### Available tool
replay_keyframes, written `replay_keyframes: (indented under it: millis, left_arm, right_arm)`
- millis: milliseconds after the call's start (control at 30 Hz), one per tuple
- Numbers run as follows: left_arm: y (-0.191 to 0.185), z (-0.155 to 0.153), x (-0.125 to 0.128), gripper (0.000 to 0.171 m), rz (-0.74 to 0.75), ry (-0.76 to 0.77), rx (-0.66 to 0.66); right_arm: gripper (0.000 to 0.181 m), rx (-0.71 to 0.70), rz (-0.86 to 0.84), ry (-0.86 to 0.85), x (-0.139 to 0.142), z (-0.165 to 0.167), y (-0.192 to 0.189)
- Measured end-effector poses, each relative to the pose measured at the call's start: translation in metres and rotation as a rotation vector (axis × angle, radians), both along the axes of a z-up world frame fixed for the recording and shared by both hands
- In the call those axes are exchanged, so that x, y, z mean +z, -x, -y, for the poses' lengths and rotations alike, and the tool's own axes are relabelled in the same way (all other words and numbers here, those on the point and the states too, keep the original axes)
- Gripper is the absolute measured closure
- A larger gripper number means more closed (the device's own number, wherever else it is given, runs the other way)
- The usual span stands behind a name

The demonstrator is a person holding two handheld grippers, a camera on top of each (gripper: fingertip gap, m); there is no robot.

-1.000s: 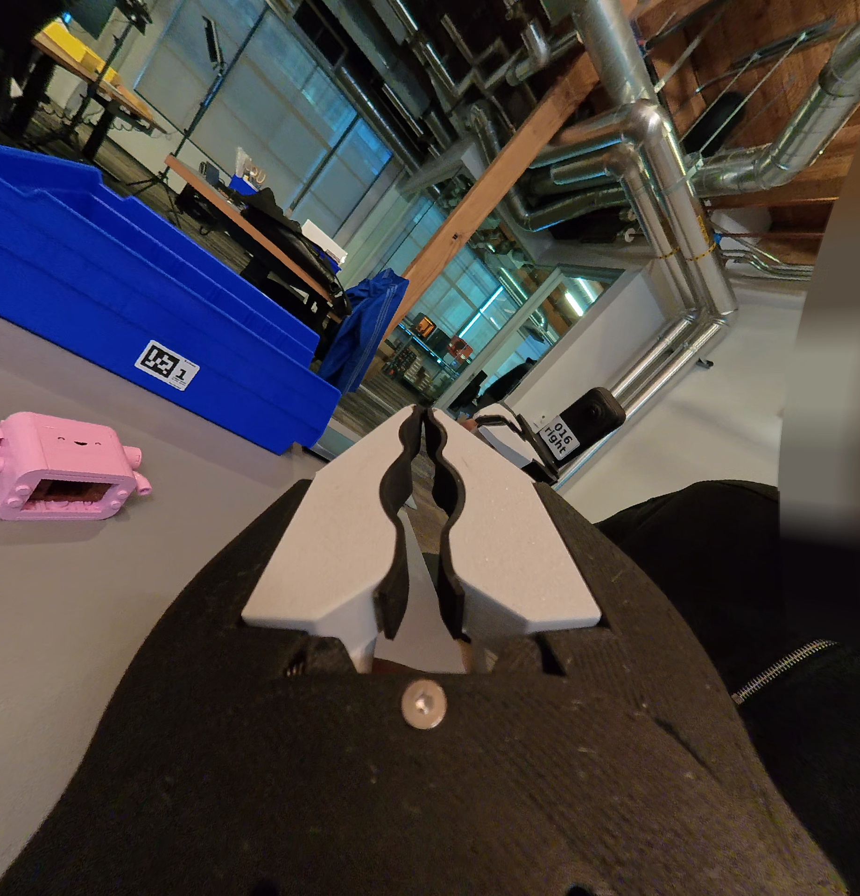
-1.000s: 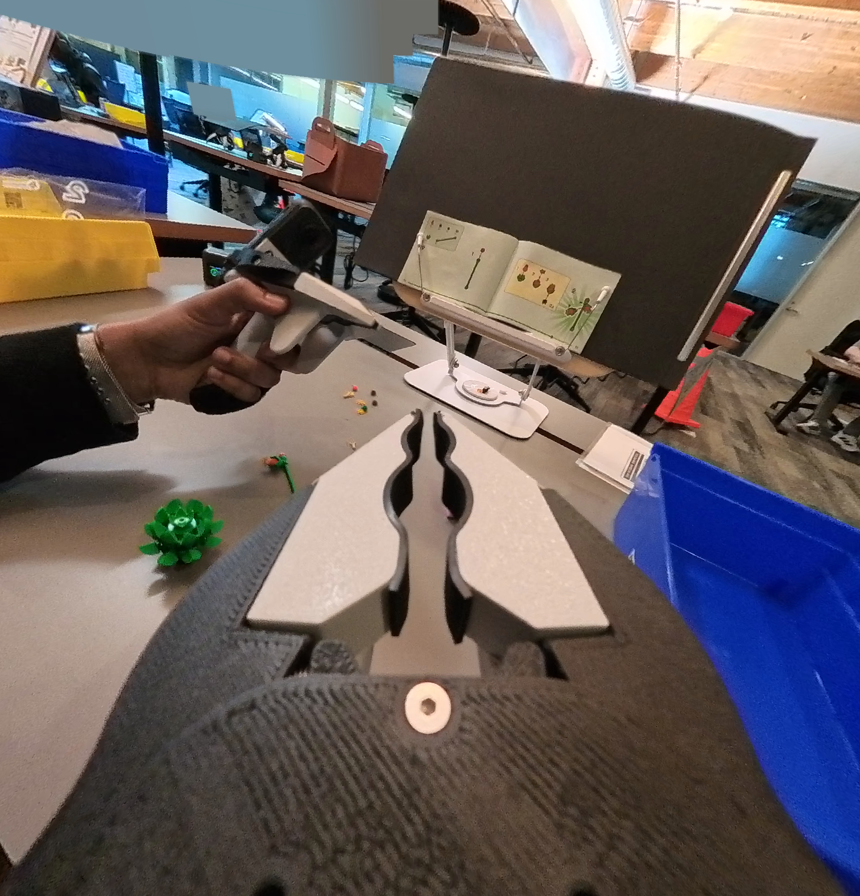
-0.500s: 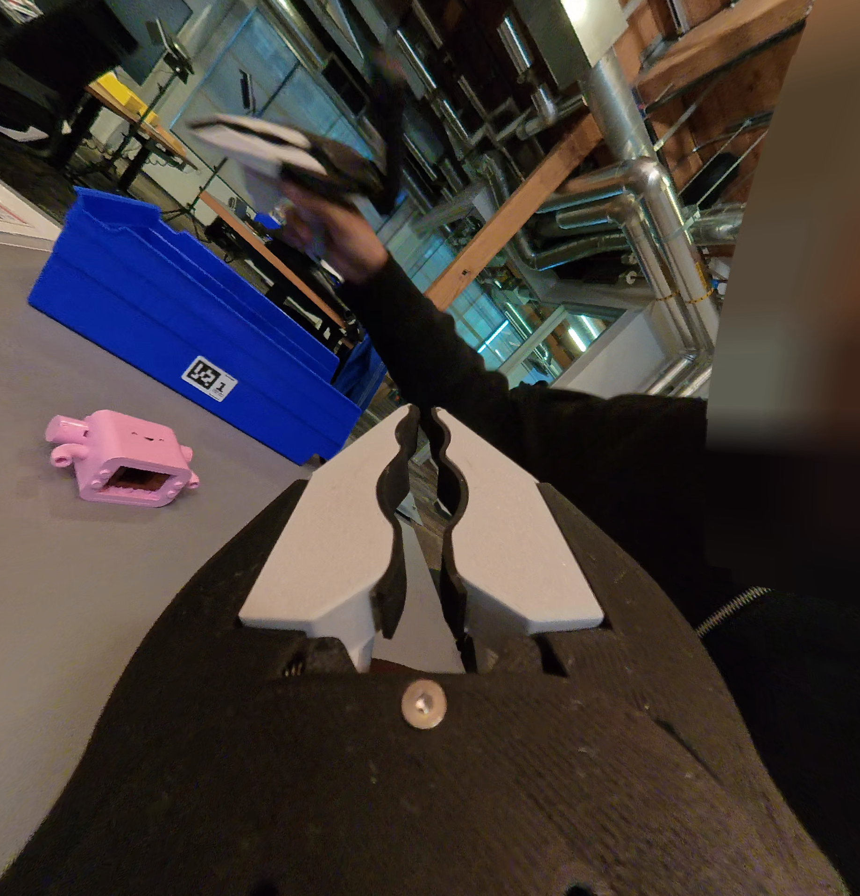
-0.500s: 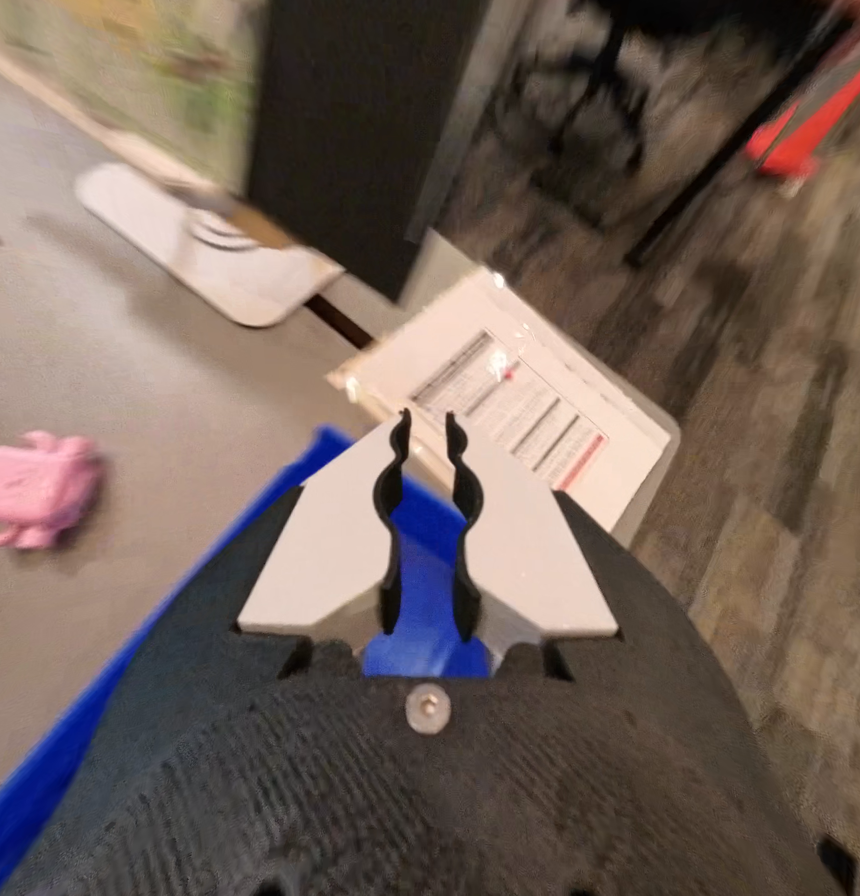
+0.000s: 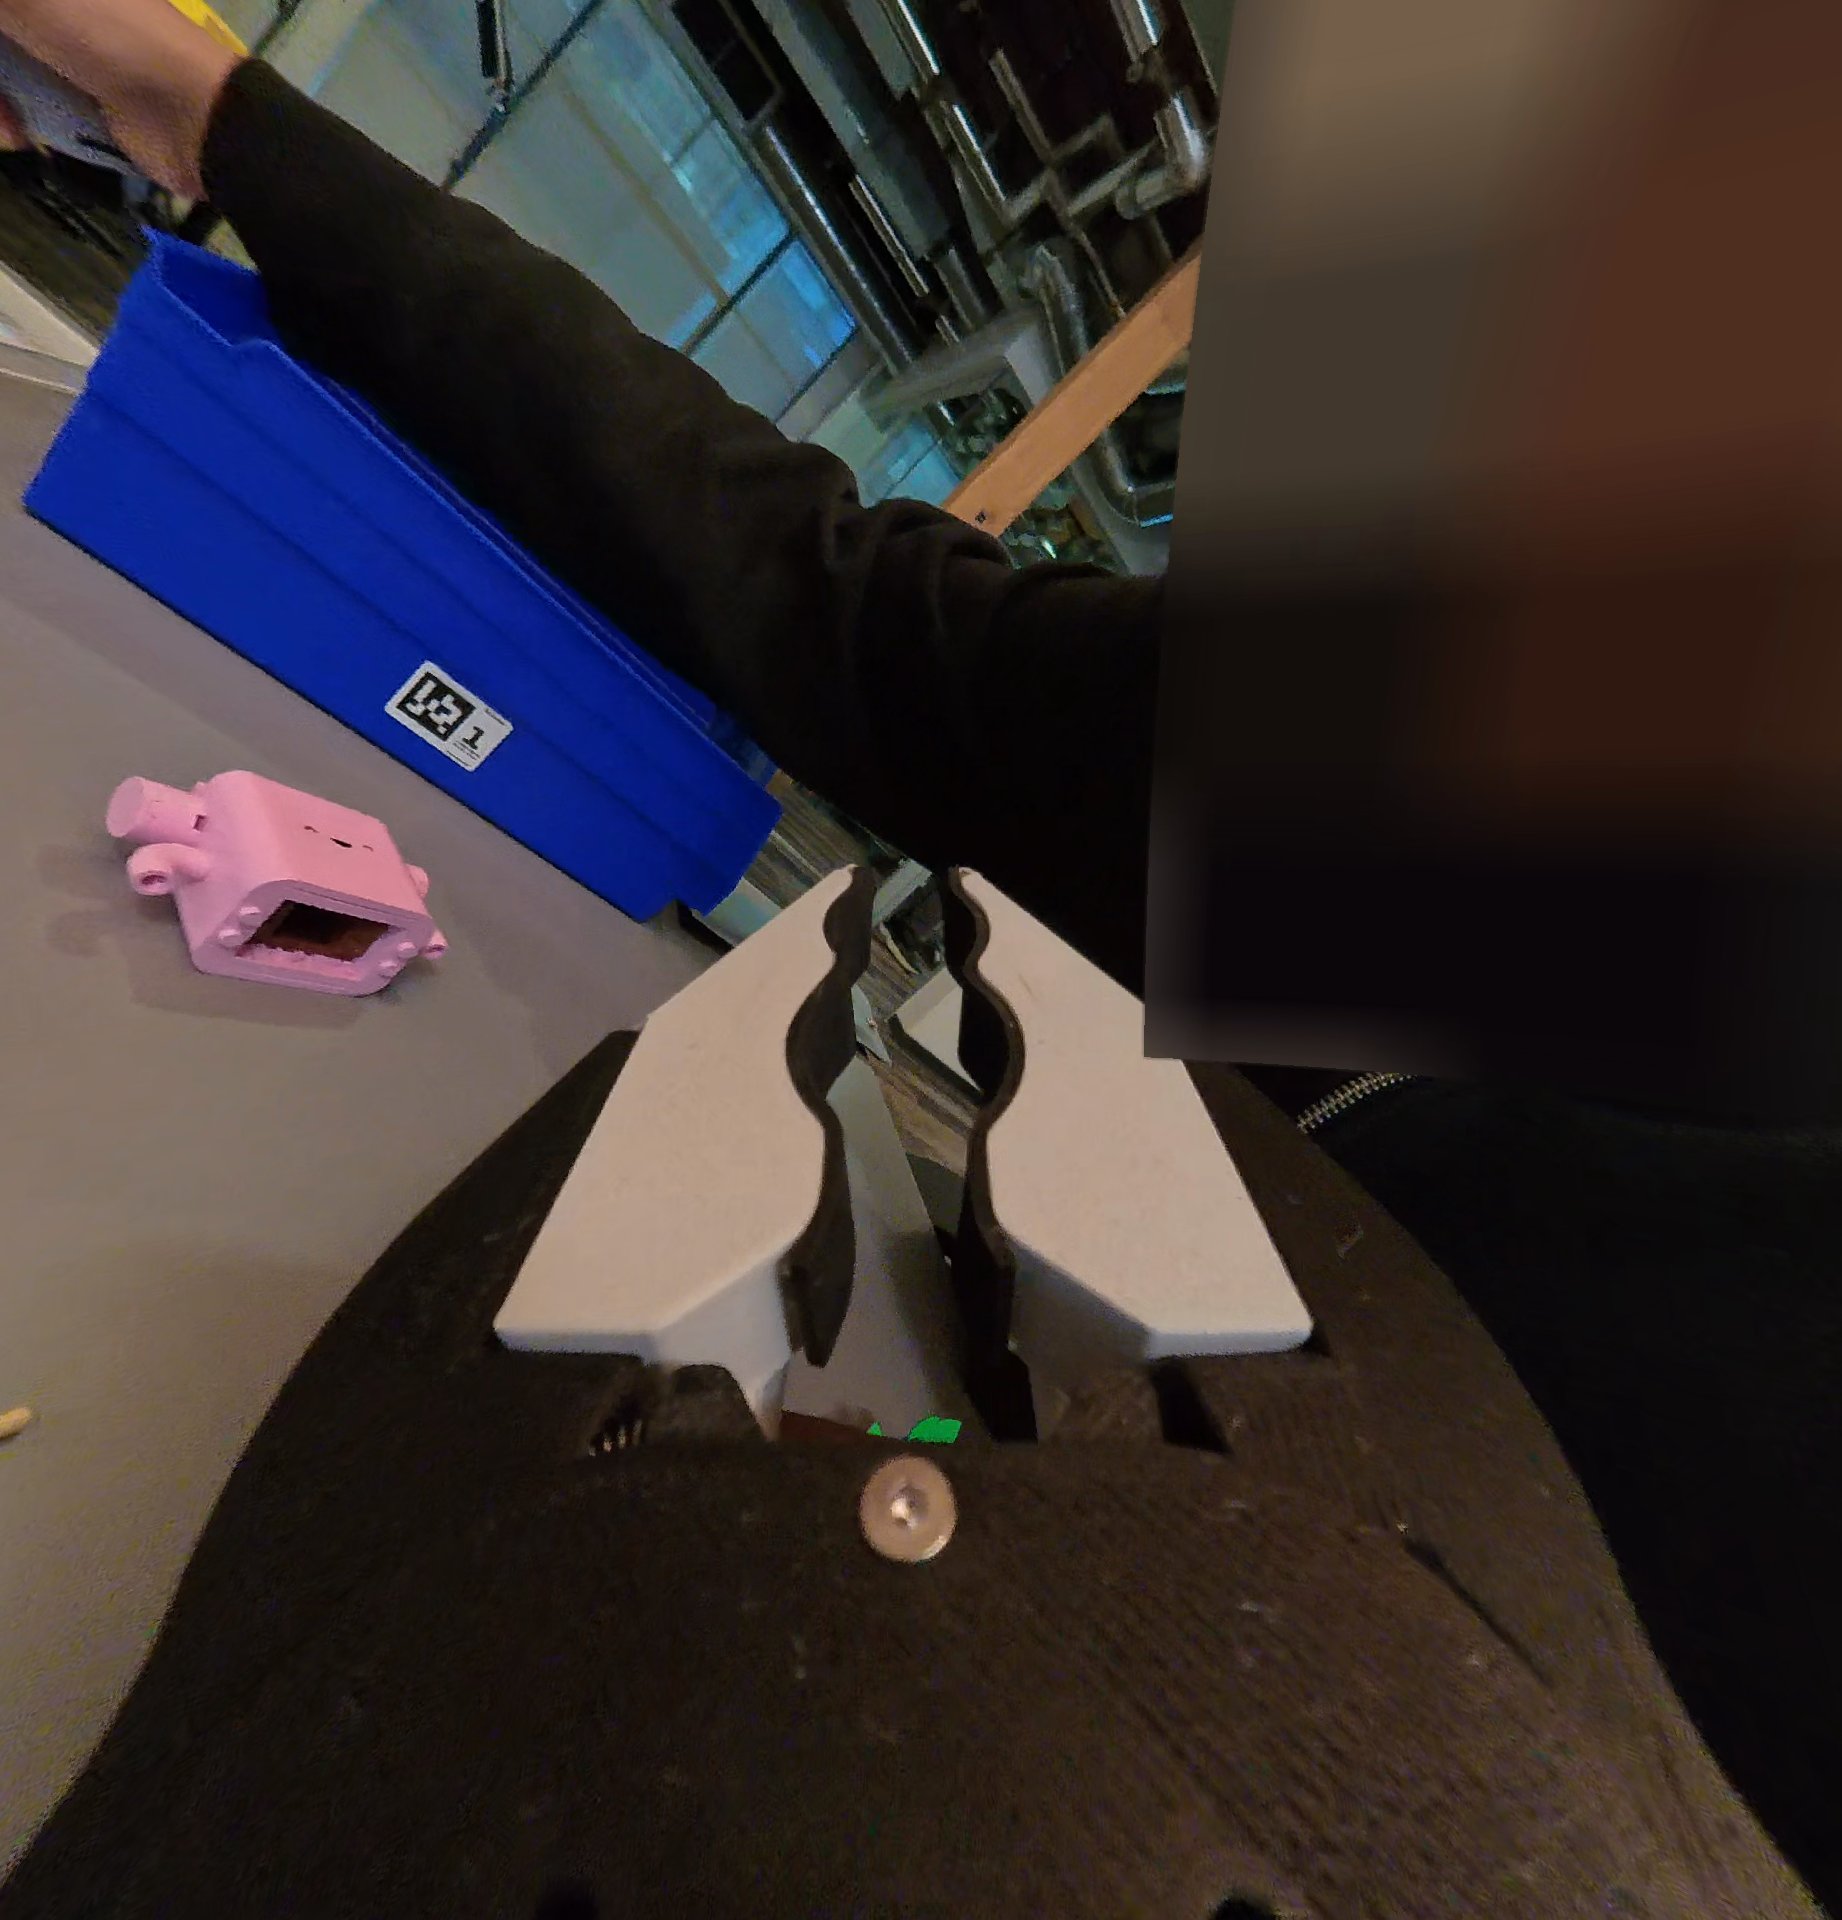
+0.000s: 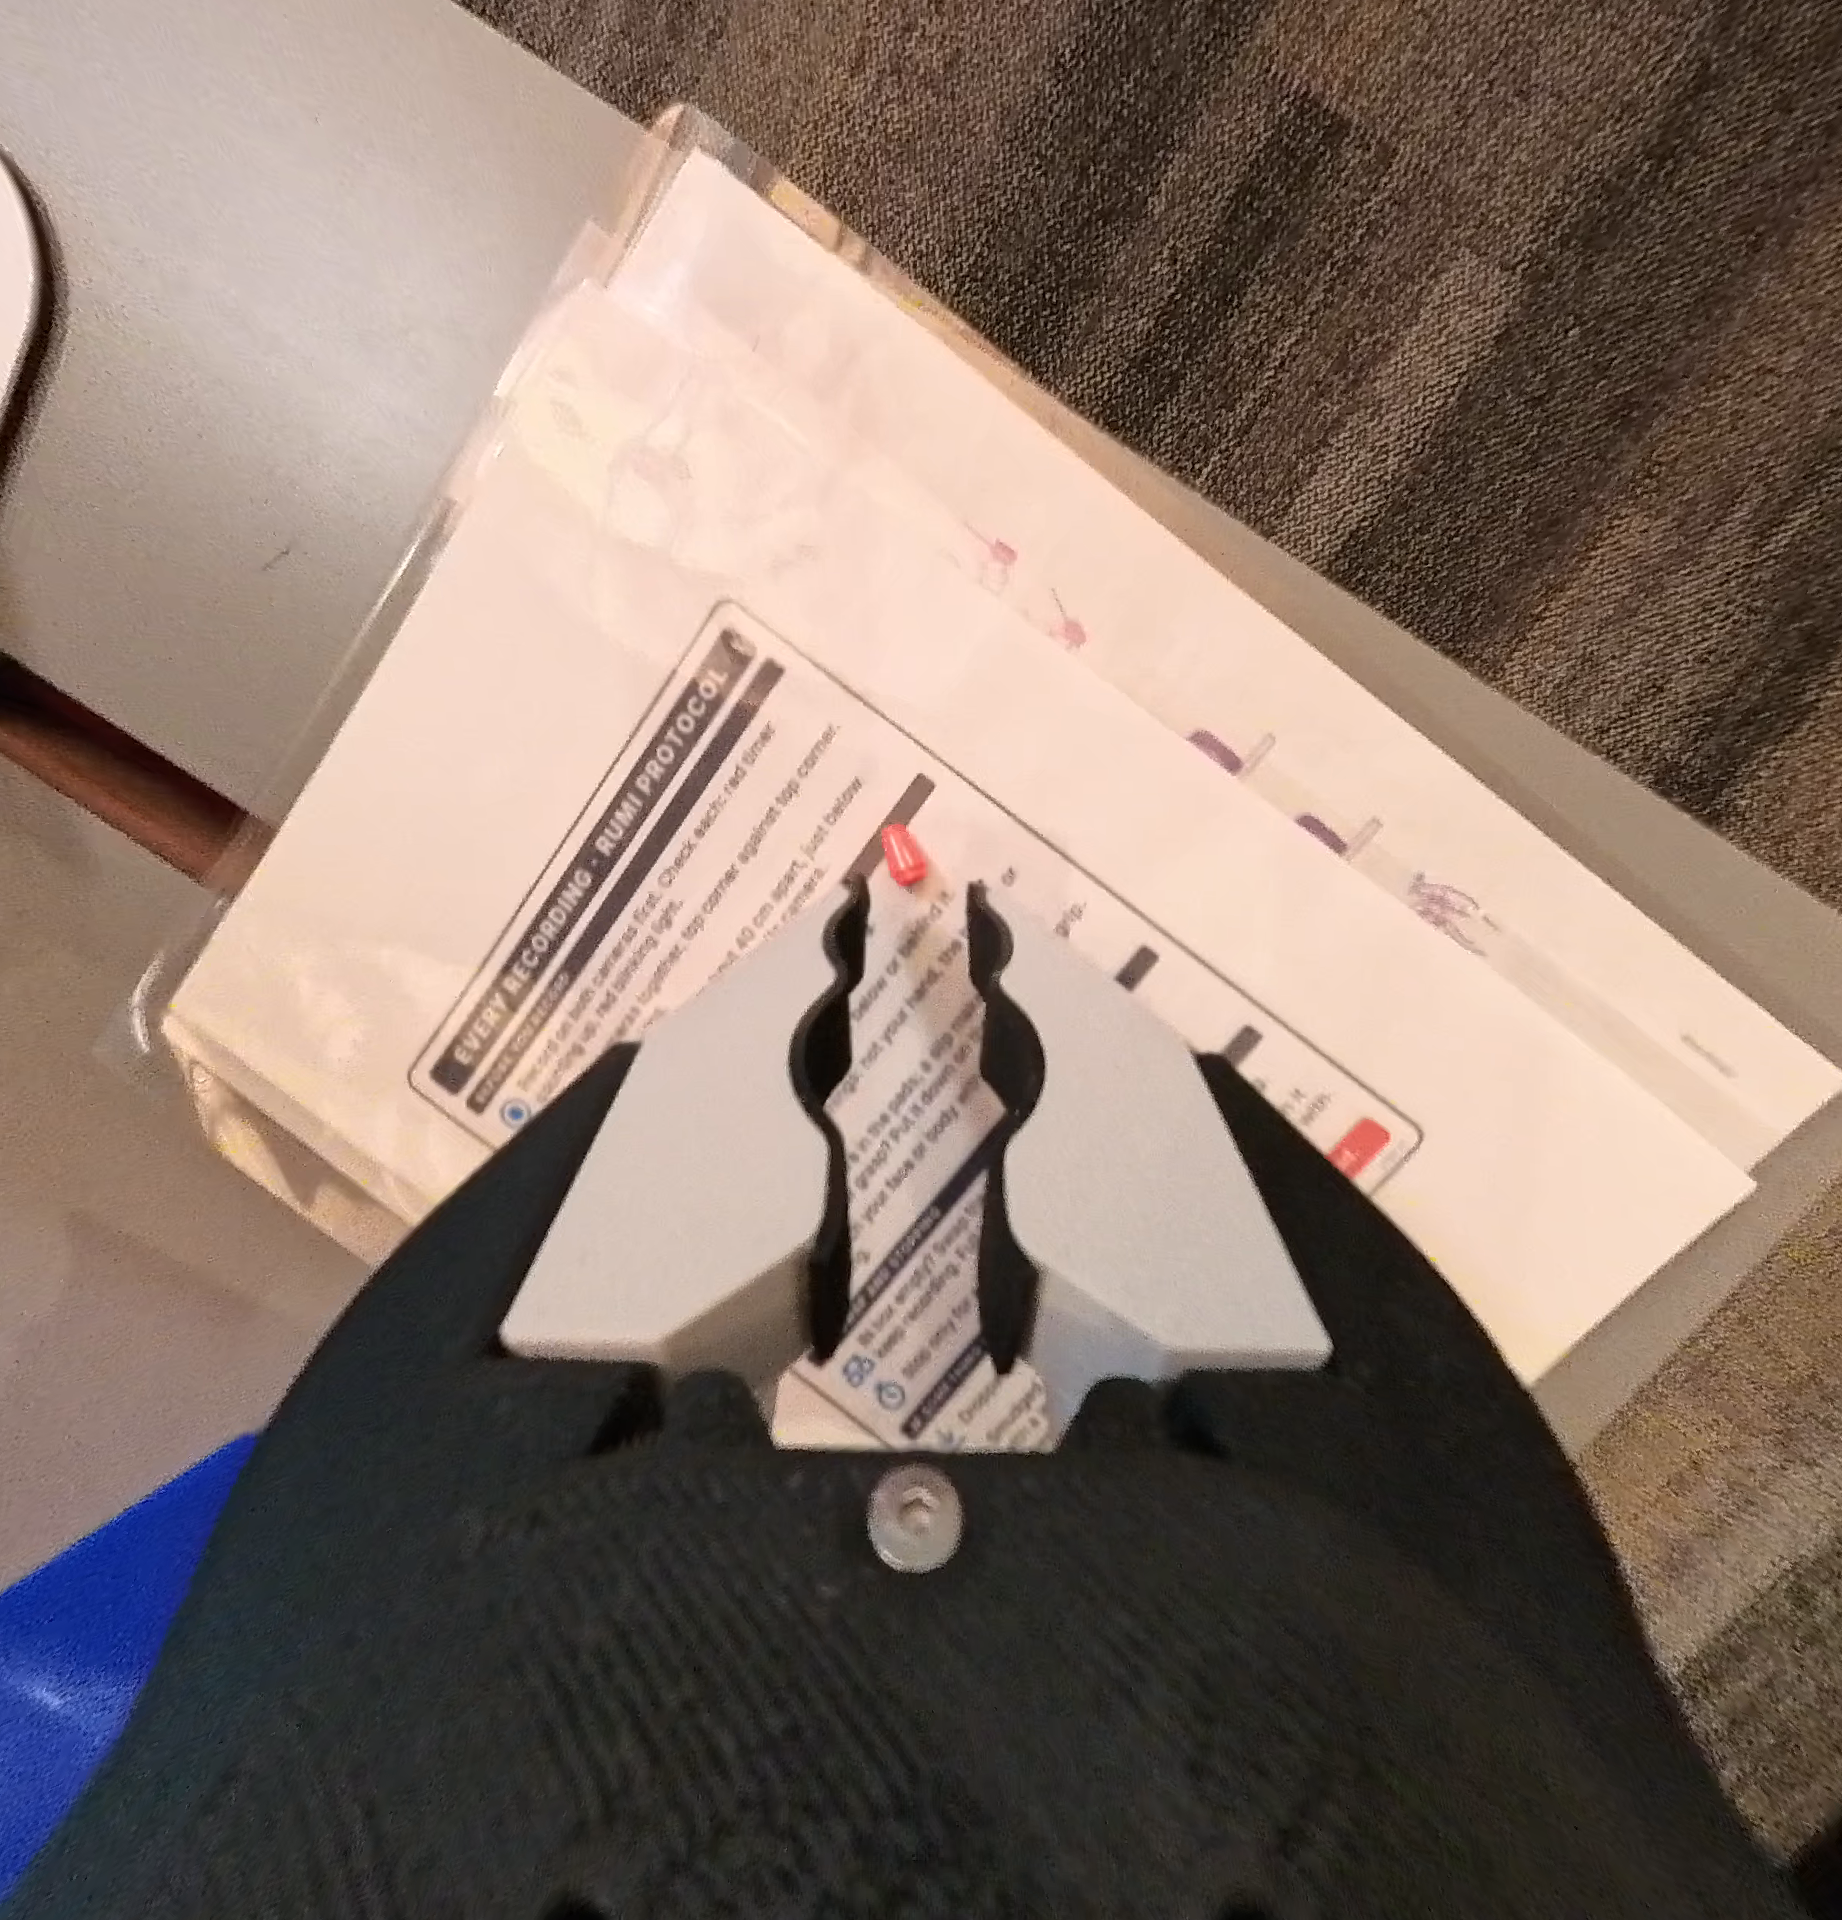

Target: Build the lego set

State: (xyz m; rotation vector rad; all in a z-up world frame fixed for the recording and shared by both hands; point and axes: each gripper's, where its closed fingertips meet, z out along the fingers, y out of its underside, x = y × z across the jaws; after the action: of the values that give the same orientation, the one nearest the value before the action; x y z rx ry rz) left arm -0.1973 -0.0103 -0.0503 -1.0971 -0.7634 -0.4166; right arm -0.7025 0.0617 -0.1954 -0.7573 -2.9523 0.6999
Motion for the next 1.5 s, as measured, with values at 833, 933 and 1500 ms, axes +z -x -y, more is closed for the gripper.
replay_keyframes:
  millis: [833,933,1500]
  left_arm:
    - [0.005,0.0,-0.032,0.16,0.061,0.098,-0.002]
    - [0.005,0.0,-0.03,0.161,0.056,0.087,0.001]
    - [0.002,-0.006,-0.029,0.164,0.016,0.164,0.012]
  right_arm:
    - [0.181,0.046,-0.009,-0.115,-0.005,0.012,0.0]
    - [0.181,0.019,-0.03,-0.086,0.011,0.003,-0.001]
    - [0.173,-0.192,0.08,-0.02,-0.001,0.012,0.001]
